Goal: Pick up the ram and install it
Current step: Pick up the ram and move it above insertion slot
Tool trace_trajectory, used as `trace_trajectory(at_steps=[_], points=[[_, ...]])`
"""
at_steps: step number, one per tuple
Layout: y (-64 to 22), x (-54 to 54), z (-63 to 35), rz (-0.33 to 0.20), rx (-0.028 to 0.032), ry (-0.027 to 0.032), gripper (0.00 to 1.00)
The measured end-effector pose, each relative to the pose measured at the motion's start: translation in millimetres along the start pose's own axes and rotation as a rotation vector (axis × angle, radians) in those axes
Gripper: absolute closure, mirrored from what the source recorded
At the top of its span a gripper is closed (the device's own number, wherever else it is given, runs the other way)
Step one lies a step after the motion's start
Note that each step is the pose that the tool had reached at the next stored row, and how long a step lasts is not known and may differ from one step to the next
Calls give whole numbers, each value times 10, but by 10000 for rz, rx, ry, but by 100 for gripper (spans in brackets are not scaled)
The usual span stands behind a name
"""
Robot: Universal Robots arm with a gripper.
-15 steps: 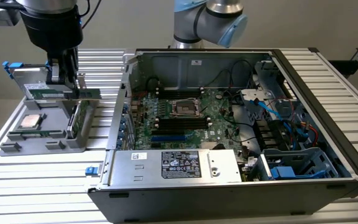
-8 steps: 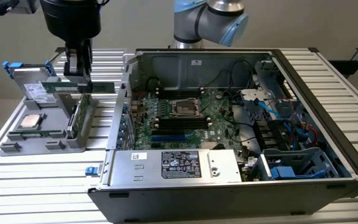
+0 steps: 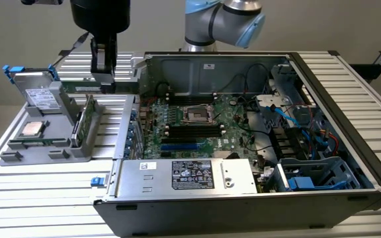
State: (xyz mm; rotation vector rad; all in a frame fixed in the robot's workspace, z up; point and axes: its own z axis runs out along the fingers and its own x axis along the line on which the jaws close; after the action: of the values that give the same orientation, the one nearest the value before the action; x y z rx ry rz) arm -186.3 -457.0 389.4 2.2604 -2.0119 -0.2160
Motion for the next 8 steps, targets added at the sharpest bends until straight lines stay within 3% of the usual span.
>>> trace_trajectory(at_steps=[8], points=[[-340,38,-158,-4,-33,-31,86]])
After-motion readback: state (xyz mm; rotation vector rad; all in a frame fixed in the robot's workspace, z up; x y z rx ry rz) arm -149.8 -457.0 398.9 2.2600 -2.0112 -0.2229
